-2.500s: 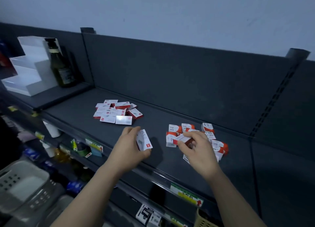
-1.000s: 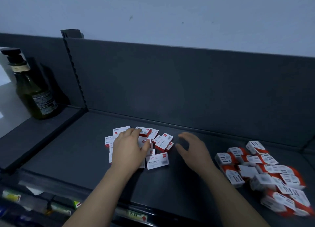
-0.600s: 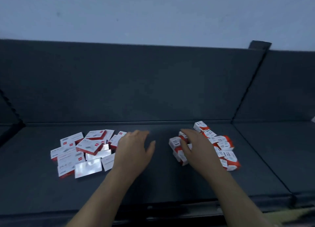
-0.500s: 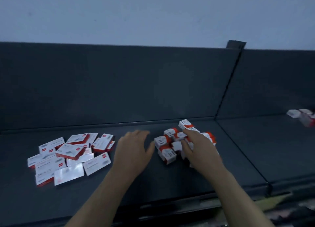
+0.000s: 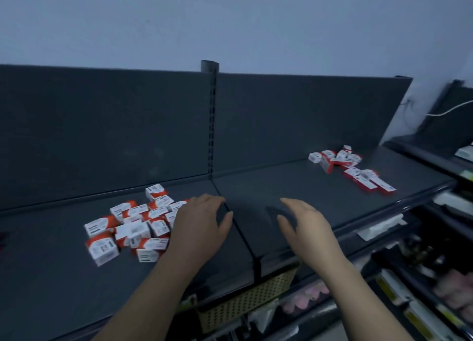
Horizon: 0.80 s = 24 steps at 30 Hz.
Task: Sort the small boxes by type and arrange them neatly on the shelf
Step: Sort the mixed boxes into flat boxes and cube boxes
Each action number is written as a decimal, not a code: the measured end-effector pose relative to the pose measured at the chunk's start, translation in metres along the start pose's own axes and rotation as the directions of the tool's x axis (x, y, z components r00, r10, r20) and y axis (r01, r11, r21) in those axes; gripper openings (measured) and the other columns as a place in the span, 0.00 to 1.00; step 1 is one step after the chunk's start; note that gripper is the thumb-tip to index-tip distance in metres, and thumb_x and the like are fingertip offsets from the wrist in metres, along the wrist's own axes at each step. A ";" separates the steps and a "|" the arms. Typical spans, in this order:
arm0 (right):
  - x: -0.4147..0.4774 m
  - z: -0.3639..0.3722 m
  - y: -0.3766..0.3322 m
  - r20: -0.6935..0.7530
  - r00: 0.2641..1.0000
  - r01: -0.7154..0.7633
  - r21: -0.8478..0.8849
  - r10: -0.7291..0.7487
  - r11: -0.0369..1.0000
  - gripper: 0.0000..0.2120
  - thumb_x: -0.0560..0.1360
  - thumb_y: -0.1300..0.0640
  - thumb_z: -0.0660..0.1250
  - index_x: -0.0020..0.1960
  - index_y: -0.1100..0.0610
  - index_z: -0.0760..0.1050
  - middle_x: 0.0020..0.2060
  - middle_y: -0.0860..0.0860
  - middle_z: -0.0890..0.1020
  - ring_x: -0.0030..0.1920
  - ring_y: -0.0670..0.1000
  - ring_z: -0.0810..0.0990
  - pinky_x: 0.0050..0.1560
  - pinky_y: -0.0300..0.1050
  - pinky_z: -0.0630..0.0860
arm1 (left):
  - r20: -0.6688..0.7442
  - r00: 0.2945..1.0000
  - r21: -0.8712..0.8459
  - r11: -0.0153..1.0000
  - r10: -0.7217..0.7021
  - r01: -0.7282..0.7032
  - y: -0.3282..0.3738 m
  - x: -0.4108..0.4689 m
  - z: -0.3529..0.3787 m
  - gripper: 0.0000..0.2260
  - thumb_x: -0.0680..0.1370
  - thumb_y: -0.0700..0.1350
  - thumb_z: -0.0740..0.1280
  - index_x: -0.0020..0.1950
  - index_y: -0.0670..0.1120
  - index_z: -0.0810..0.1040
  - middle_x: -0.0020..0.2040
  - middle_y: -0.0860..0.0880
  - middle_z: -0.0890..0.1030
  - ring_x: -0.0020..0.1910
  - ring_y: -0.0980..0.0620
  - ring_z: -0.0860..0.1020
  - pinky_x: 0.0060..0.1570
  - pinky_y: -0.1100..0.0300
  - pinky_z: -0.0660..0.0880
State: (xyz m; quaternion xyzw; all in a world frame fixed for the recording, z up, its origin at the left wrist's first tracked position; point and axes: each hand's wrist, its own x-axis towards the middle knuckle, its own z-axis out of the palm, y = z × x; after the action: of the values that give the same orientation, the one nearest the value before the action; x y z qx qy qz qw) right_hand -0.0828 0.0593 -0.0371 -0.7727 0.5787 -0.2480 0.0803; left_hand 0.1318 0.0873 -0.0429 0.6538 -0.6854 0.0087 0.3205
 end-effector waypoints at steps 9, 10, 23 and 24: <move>0.014 -0.036 0.105 -0.021 0.996 -0.092 -0.029 0.092 0.995 0.21 0.78 0.54 0.64 0.70 0.56 0.71 0.66 0.51 0.75 0.67 0.50 0.72 0.65 0.38 0.65 | 0.098 0.994 -0.046 0.998 0.044 -0.040 0.076 0.048 0.071 0.19 0.80 0.56 0.59 0.68 0.50 0.72 0.63 0.52 0.77 0.60 0.52 0.74 0.59 0.58 0.71; 0.018 -0.038 0.114 -0.017 0.994 -0.107 -0.031 0.106 0.994 0.21 0.78 0.53 0.64 0.70 0.56 0.70 0.66 0.51 0.75 0.67 0.50 0.72 0.65 0.39 0.65 | 0.107 0.993 -0.052 0.998 0.052 -0.047 0.082 0.055 0.078 0.19 0.80 0.56 0.59 0.68 0.49 0.72 0.63 0.52 0.77 0.60 0.52 0.74 0.60 0.58 0.71; 0.088 -0.056 0.214 -0.062 0.955 -0.295 -0.065 0.291 0.953 0.21 0.79 0.52 0.63 0.71 0.55 0.69 0.67 0.50 0.75 0.68 0.50 0.71 0.66 0.41 0.65 | 0.211 0.965 -0.054 0.987 0.158 -0.150 0.132 0.168 0.169 0.18 0.78 0.54 0.62 0.65 0.48 0.74 0.58 0.49 0.79 0.56 0.48 0.76 0.56 0.54 0.73; 0.092 -0.058 0.222 -0.068 0.950 -0.310 -0.067 0.306 0.948 0.21 0.78 0.52 0.63 0.70 0.55 0.69 0.66 0.50 0.75 0.67 0.50 0.71 0.66 0.41 0.65 | 0.221 0.961 -0.053 0.986 0.168 -0.160 0.136 0.176 0.176 0.18 0.78 0.54 0.62 0.65 0.48 0.74 0.58 0.49 0.79 0.56 0.48 0.76 0.55 0.54 0.73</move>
State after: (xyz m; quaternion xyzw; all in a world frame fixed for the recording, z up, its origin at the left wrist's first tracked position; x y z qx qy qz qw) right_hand -0.2808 -0.0872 -0.0516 -0.6680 0.7035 -0.2319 0.0719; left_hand -0.0561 -0.1259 -0.0480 0.5860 -0.7690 -0.0507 0.2505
